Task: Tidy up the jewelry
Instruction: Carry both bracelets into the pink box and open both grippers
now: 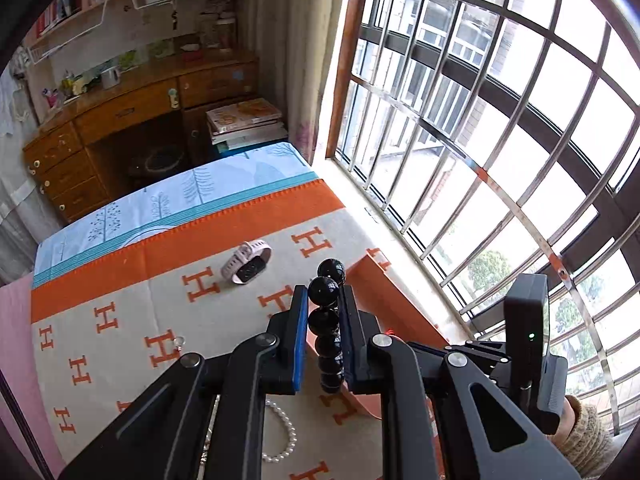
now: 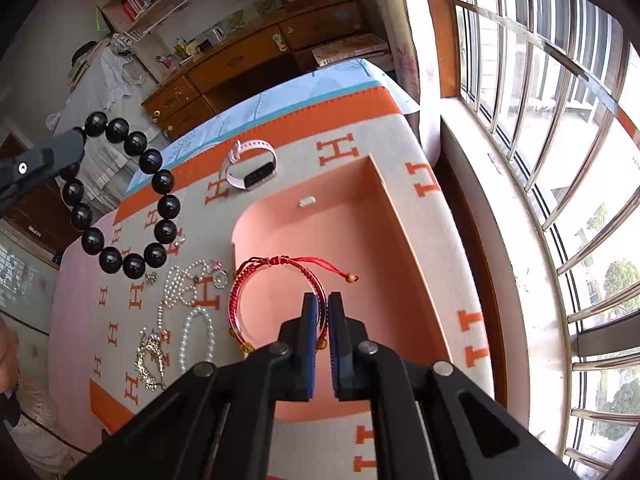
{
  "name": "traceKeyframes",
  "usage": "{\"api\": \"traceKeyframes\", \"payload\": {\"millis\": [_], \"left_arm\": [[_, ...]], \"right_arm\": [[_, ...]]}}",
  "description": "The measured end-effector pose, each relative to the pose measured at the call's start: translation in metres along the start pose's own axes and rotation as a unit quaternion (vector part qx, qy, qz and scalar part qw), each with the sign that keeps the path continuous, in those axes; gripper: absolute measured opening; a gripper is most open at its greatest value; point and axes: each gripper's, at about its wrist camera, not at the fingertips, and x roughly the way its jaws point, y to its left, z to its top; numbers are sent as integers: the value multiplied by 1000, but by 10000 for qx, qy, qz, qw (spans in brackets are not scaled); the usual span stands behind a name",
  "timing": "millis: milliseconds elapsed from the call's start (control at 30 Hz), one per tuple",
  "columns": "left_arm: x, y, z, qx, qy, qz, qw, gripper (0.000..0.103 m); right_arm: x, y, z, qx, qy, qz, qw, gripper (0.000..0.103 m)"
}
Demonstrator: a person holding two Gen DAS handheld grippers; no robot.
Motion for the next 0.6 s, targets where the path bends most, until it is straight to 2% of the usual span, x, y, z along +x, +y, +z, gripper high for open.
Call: {"api": "traceKeyframes", "payload": {"millis": [133, 267, 400, 467, 533, 600], "left_arm": [[32, -31, -9, 224, 280, -209, 9991, 12], [66, -40, -23, 227, 563, -383, 9974, 12], [100, -34, -38, 205, 789, -239, 9964, 13], [111, -29, -44, 208, 794, -49, 9966, 13], [117, -24, -50, 224, 803, 71, 9965, 13], [117, -19, -55, 203, 750, 156, 9969, 19]], "right_arm": [[12, -11, -17, 79, 65, -211, 9997, 6], [7, -11, -28, -16, -58, -426, 9991, 7], [-3, -14, -36, -42, -263, -580, 9980, 9], [-6, -16, -39, -37, -310, -629, 9975, 16], [-9, -16, -42, -51, -406, -735, 9965, 29], [-13, -14, -43, -121, -489, -707, 9962, 37]]}}
